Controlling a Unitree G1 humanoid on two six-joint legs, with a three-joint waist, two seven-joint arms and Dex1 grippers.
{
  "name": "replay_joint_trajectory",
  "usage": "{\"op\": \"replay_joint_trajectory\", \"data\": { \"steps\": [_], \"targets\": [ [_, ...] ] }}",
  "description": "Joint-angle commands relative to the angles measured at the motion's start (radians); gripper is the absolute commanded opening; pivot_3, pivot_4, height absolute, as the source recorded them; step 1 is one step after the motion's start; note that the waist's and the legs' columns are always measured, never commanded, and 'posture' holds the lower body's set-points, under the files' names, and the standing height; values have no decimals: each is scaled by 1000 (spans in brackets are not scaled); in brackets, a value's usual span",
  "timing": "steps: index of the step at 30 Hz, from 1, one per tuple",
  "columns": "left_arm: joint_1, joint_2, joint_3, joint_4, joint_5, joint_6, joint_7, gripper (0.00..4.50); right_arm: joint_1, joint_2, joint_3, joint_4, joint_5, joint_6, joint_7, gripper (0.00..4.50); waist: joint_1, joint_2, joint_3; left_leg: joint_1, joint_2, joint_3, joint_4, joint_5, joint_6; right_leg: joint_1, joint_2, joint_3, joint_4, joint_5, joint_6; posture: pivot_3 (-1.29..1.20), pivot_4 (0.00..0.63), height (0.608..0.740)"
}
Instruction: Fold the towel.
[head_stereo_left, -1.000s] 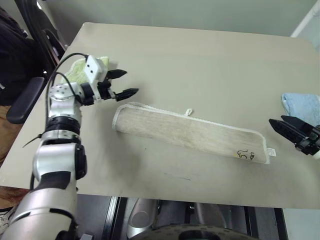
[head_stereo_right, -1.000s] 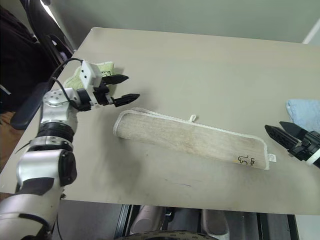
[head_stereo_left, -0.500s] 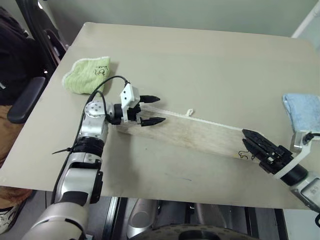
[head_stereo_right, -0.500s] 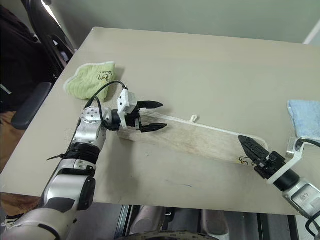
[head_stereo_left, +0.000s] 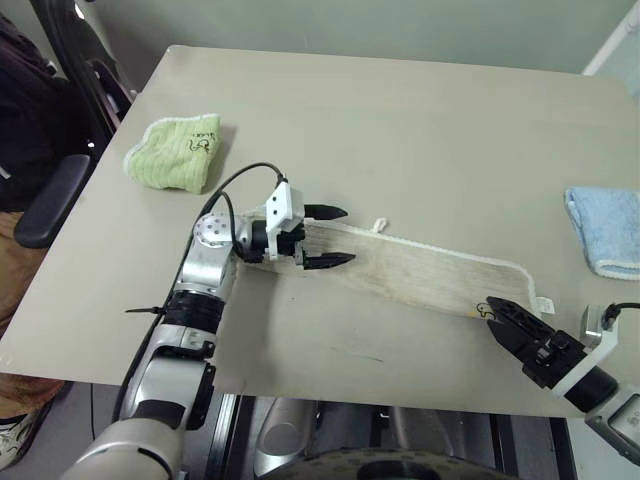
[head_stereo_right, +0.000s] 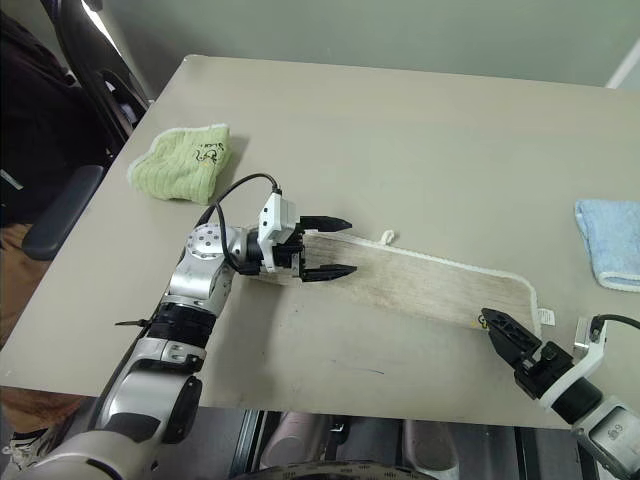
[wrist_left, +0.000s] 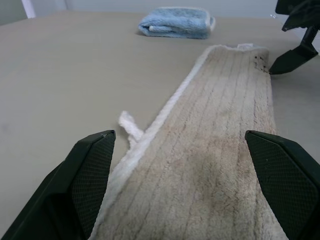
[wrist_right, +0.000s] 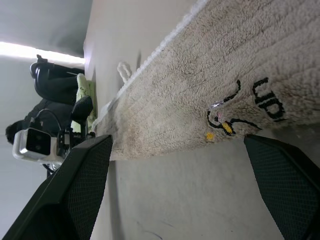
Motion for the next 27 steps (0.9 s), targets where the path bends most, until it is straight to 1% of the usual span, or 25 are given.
{"op": "replay_joint_trajectory", "data": {
  "steps": [1, 8, 12, 15, 21, 27],
  "targets": [
    [7, -4, -10, -57, -6, 1, 18, 4495, 7, -14, -1, 36, 10, -13, 14, 4455, 0, 0, 0, 0, 0, 0, 0, 0, 0, 0, 0, 0, 0, 0, 0, 0, 150, 733],
    [25, 3, -20, -84, -11, 11, 33, 4495, 9, -47, -13, 134, -66, 7, 46, 4455, 1, -1, -1, 0, -1, 0, 0, -1, -1, 1, -1, 0, 0, -1, -2, 0, 150, 733],
    [25, 4, -22, -85, -13, 13, 38, 4495, 8, -50, -14, 145, -69, 9, 57, 4455, 1, -2, -2, 1, -2, -1, 1, -1, -1, 3, -1, 0, -1, -3, -2, 0, 150, 733],
    [24, 3, -23, -94, -14, 21, 46, 4495, -29, -77, -66, 185, -64, -10, 72, 4455, 1, -3, -2, 1, -4, -2, 1, -1, 0, 4, -2, 0, -2, -2, -1, 0, 150, 733],
    [27, -11, -32, -141, -16, 57, 71, 4495, -93, -91, -104, 247, -63, -24, 55, 4455, 2, -2, -2, 1, -5, -2, 1, -3, 3, 5, -3, 1, -3, -1, 0, 0, 150, 733],
    [23, -9, -28, -132, -15, 56, 80, 4495, -94, -89, -86, 225, -38, 21, 67, 4455, 1, -2, -2, 1, -4, -2, -1, 0, -1, 4, -3, 1, -3, -2, 0, 0, 150, 733]
  ]
}}
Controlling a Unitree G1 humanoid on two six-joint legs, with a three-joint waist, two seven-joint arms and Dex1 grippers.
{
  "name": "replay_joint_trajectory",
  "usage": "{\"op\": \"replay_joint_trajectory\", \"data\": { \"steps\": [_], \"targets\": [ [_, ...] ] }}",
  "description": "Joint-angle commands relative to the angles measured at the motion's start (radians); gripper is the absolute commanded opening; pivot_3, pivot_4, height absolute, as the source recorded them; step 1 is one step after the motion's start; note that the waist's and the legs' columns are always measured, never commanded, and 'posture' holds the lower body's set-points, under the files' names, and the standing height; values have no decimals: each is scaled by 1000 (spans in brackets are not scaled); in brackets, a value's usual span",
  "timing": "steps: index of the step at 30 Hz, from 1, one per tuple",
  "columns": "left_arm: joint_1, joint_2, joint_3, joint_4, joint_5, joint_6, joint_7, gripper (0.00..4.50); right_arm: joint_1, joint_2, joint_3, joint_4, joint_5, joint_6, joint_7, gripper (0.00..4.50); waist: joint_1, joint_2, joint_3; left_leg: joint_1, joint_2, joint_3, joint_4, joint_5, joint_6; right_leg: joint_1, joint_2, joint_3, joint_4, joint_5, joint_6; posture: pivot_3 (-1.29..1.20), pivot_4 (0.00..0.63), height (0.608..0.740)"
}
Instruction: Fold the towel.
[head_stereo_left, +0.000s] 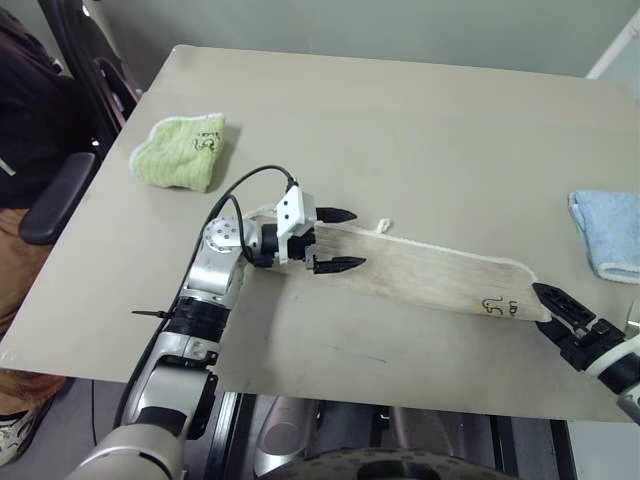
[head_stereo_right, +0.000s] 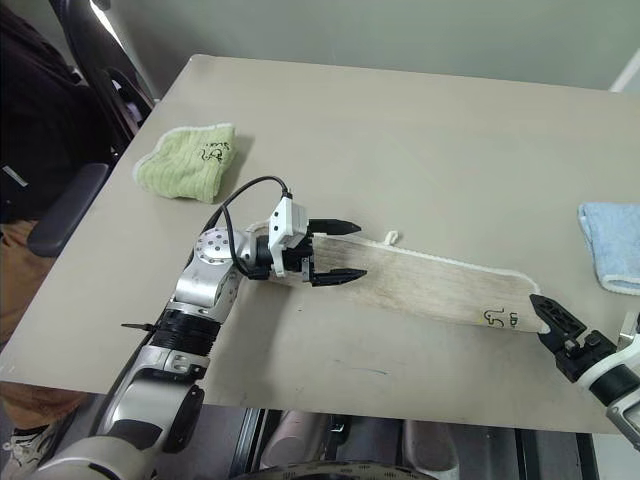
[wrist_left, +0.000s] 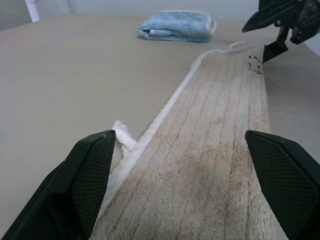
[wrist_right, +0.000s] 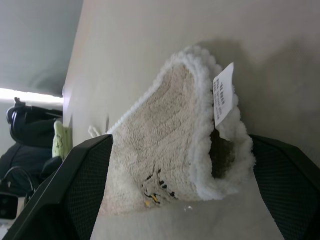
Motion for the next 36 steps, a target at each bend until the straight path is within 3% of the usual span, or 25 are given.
{"op": "replay_joint_trajectory", "data": {
  "steps": [1, 9, 22, 25, 36],
  "targets": [
    [-4, 2, 2, -21, -12, -7, 4, 4495, 7, -3, 6, -49, 33, 30, 14, 4455, 0, 0, 0, 0, 0, 0, 0, 0, 0, 0, 0, 0, 0, 0, 0, 0, 150, 733],
    [-5, 1, 1, -4, -5, -23, 10, 4495, -10, 22, 60, -98, 24, 22, -7, 4455, 0, 0, 0, 0, 0, 0, 1, 0, 0, 0, 0, 0, -1, -1, 1, 0, 150, 733],
    [-11, 4, 4, 47, 5, -72, 3, 4495, -55, -6, 15, -16, 1, 19, 0, 4455, 0, 0, 0, -1, 0, 0, 0, 0, 0, 0, 0, 0, -2, 0, 0, 0, 150, 733],
    [-9, 5, 7, 58, 7, -84, 4, 4500, -51, -3, 13, -22, -2, 22, 7, 3859, 0, 0, 0, -1, 0, 0, 0, -1, 0, 0, 0, 0, -2, 0, 0, 0, 150, 733],
    [-22, 0, 9, 110, 13, -124, 9, 4500, -31, -12, -22, -19, 3, 35, 27, 45, 0, 0, 0, -1, 0, 0, 0, -1, 0, 0, 0, 0, -2, 0, 0, 0, 150, 733]
  ]
}}
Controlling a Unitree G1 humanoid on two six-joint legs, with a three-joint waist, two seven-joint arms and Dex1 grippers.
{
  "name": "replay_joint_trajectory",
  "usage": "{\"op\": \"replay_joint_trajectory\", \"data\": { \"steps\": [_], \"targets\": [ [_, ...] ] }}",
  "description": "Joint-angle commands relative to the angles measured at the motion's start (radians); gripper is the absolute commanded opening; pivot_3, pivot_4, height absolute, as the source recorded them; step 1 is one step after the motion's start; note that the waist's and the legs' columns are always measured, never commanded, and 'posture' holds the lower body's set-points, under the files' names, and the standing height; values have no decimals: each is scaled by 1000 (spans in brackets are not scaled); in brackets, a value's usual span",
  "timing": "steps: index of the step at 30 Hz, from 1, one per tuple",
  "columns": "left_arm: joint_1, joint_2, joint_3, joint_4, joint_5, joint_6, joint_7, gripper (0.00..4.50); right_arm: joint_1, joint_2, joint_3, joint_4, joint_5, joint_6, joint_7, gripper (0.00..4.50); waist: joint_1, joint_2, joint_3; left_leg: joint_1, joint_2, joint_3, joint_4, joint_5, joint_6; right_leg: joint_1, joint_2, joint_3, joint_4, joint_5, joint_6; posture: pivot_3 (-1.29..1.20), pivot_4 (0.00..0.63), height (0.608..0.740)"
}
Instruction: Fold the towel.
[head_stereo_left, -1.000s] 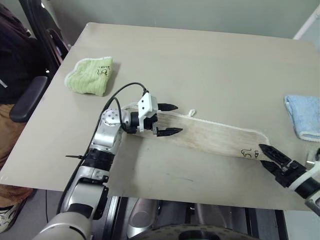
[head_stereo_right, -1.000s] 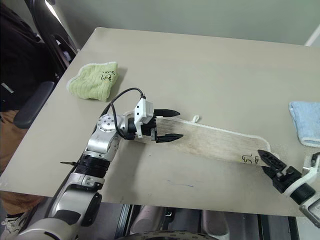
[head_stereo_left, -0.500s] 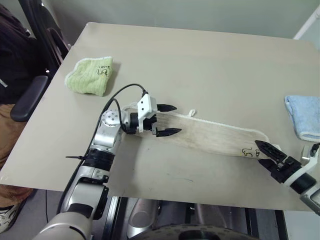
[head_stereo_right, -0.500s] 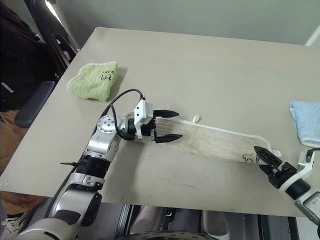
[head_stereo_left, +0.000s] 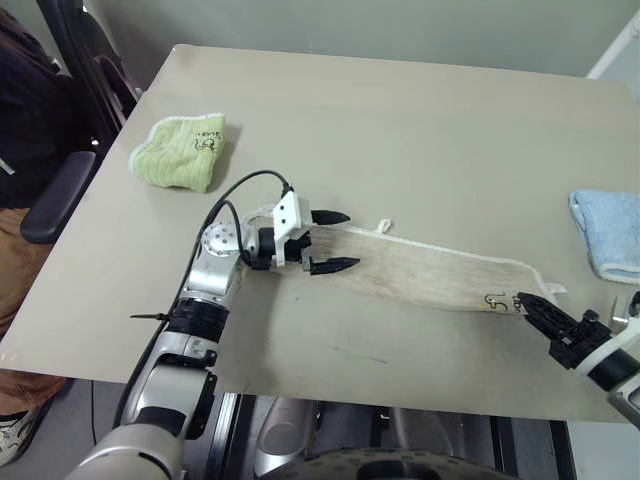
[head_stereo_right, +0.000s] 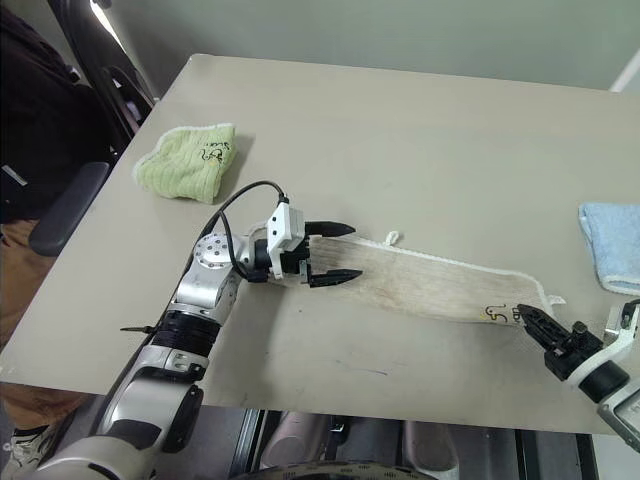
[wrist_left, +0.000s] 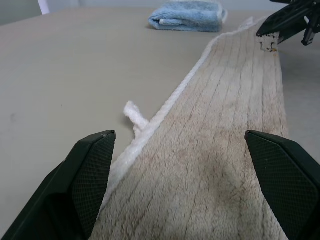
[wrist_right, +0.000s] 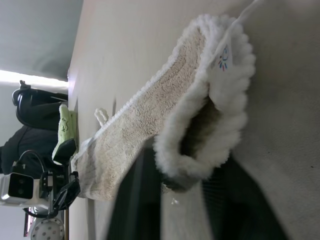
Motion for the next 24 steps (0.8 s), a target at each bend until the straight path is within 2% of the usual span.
{"op": "replay_joint_trajectory", "data": {
  "steps": [1, 10, 14, 16, 18, 20, 24],
  "targets": [
    [-23, -4, 9, 7, -3, -31, 4, 4500, 4, -16, -47, -17, 11, 2, 23, 45, 0, 0, 0, 0, 0, 0, 0, 0, 0, 0, 0, 0, 0, 0, 0, 0, 150, 733],
    [-38, -11, 8, 33, -3, -51, 3, 4500, -23, -87, -43, -194, 60, 9, 18, 45, 0, 0, 0, 0, 0, 0, 0, 0, 0, 0, 0, 0, 0, 0, 0, 0, 150, 733],
    [-52, -17, 8, 49, 1, -62, 10, 4500, -85, -202, 64, -387, -68, 50, 16, 45, -2, 0, 0, 0, 0, 1, 0, 0, -1, 0, 0, 0, -1, 1, 0, 0, 150, 733],
    [-55, -21, 6, 53, 6, -66, 13, 4500, -113, -232, 101, -422, -86, 46, 12, 45, -2, 0, 0, 0, 0, 0, 0, 1, -1, 0, 0, -1, -1, 4, -6, 0, 150, 733],
    [-57, -25, 5, 55, 9, -69, 15, 4500, -158, -263, 141, -465, -115, 40, 16, 45, -2, 0, 0, 0, 0, 1, 0, 2, -3, 0, 0, -1, -1, 7, -1, 0, 150, 733],
    [-53, -26, 5, 53, 10, -71, 16, 4500, -210, -284, 182, -488, -157, 31, 12, 45, -1, 1, 0, -1, 0, 1, 0, 3, -2, 0, 0, -1, -3, 10, 5, 0, 150, 733],
    [-44, -29, 4, 47, 14, -73, 22, 4500, -310, -276, 247, -458, -213, 5, -17, 45, 1, 1, 0, -2, 0, 1, 0, 5, 2, 1, 0, 0, -7, 13, 3, 0, 150, 733]
  ]
}}
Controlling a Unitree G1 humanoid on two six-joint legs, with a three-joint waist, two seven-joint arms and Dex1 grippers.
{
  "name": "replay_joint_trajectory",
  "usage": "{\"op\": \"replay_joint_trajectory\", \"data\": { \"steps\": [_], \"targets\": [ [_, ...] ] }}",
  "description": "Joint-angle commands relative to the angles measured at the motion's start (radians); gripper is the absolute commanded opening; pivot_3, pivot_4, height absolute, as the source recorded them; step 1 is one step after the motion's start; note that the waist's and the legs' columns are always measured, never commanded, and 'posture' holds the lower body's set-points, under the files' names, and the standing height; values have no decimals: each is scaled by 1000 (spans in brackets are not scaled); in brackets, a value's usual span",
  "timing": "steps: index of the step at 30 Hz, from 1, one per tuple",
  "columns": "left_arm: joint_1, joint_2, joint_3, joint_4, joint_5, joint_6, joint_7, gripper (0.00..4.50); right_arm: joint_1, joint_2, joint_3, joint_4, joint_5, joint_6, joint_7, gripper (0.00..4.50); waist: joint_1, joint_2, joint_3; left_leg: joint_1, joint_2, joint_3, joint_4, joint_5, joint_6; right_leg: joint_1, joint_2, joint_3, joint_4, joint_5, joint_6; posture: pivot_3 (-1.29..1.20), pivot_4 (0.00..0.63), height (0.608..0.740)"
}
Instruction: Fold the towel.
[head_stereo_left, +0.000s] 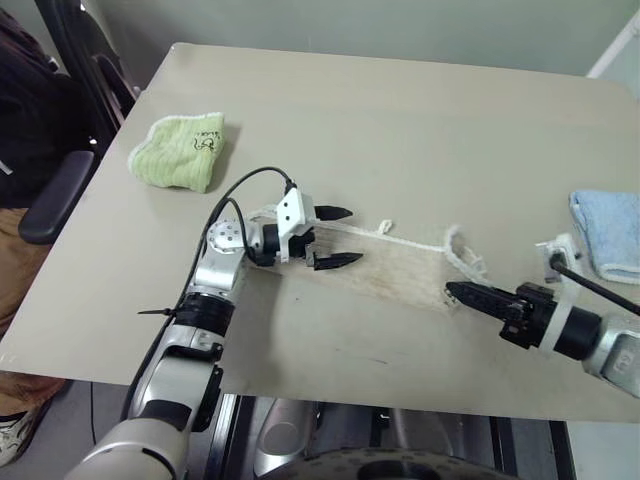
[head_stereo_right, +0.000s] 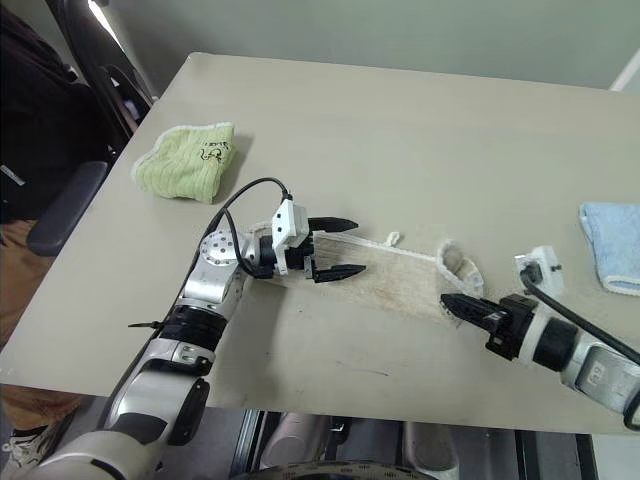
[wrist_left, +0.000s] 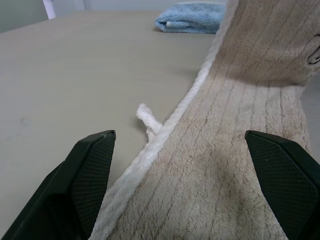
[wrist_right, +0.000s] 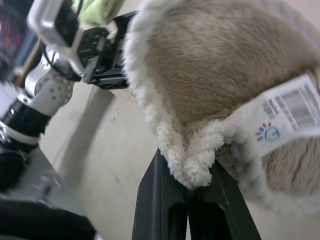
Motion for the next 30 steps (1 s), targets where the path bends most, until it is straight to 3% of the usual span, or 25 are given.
{"op": "replay_joint_trajectory", "data": {
  "steps": [1, 13, 21, 30],
  "targets": [
    [-6, -3, 4, -21, -4, -13, 7, 4500, -76, 15, 46, 22, -43, -39, -32, 45, 0, 0, 0, 0, 0, 0, 0, 0, 1, 0, 0, 0, 0, 1, -1, 0, 150, 733],
    [-25, 6, 10, -11, 0, -14, 9, 4500, -211, 59, 246, 35, -217, 5, 70, 45, 0, 0, 0, 0, 0, 0, 0, 3, 8, 0, 0, 0, -2, 3, -2, 0, 150, 733],
    [-14, 0, 3, -29, 4, -16, 22, 4500, -335, 107, 429, 51, -437, 60, 116, 45, -1, 0, 0, 1, 0, 0, 0, 4, 8, 0, 0, 0, -2, 5, -3, 0, 150, 733],
    [-12, -3, 3, -36, 4, -16, 35, 4500, -380, 134, 475, 52, -598, 77, 193, 45, 0, 0, 0, 1, 0, 0, 0, 4, 8, 0, 0, 0, -2, 5, -4, 0, 150, 733]
  ]
}}
